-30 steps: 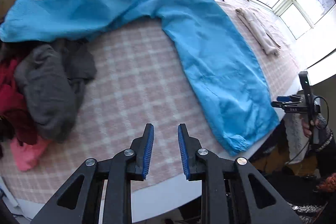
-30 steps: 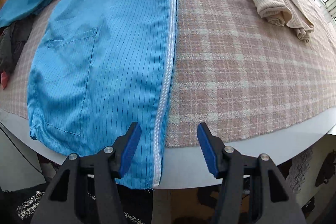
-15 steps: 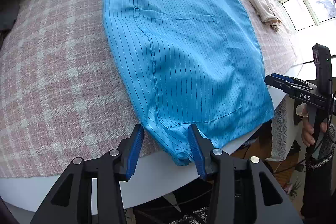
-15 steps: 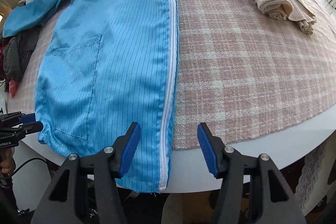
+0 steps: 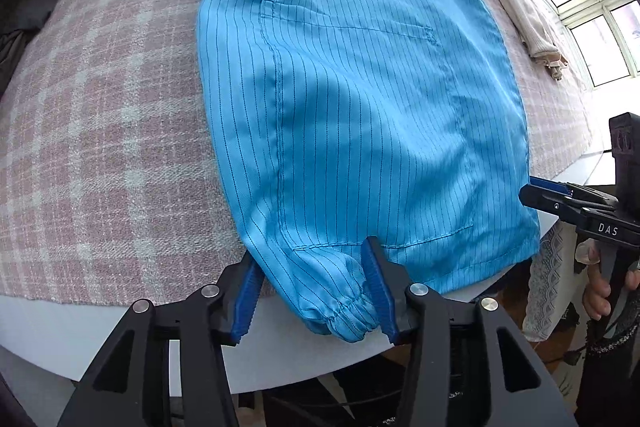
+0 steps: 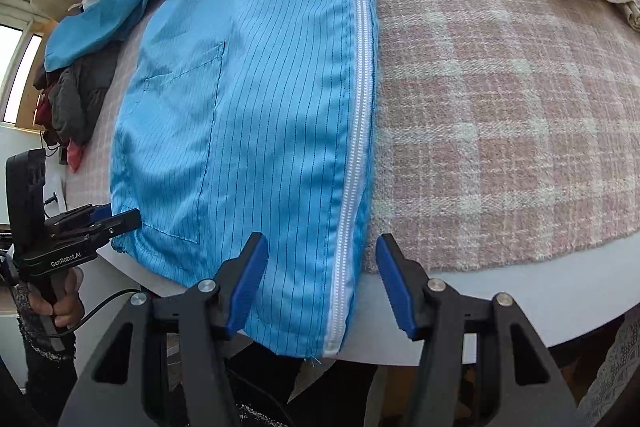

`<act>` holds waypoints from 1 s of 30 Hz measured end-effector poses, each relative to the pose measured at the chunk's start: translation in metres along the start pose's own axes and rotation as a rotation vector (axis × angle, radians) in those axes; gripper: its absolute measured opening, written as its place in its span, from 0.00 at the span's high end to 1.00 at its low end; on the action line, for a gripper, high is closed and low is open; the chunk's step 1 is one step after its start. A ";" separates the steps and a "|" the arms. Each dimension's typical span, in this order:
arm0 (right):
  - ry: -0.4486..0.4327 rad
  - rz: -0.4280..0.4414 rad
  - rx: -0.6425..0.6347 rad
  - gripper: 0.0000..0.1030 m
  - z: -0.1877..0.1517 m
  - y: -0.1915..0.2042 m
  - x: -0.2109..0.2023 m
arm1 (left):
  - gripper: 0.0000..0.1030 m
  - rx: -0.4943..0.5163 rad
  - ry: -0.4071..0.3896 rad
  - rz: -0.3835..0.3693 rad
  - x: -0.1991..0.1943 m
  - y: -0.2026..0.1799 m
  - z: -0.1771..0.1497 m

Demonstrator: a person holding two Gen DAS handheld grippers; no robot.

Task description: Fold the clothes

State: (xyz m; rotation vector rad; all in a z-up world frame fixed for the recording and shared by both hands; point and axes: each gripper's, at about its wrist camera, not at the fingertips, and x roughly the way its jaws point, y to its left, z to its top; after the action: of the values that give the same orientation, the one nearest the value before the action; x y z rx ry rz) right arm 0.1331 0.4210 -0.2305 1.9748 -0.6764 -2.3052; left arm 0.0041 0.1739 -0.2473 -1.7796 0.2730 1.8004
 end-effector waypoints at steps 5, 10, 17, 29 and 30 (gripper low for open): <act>-0.005 -0.080 -0.116 0.46 -0.002 0.028 0.013 | 0.80 0.035 -0.017 0.014 0.001 -0.019 -0.005; 0.005 -0.084 -0.189 0.86 -0.001 0.043 0.020 | 0.96 0.000 -0.030 -0.035 -0.002 -0.022 -0.004; -0.013 0.112 -0.074 0.95 0.017 0.026 -0.008 | 0.97 -0.025 -0.096 -0.120 -0.036 -0.024 -0.002; -0.033 0.147 -0.101 0.95 -0.031 0.037 -0.038 | 0.97 0.048 -0.131 -0.110 -0.071 -0.001 -0.042; -0.032 0.145 -0.106 0.95 -0.039 0.038 -0.039 | 0.97 0.049 -0.131 -0.113 -0.073 0.002 -0.051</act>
State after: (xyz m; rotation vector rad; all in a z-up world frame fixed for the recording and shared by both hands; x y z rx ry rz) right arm 0.1676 0.3864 -0.1844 1.7857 -0.6613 -2.2429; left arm 0.0412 0.1262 -0.1818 -1.6032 0.1605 1.8048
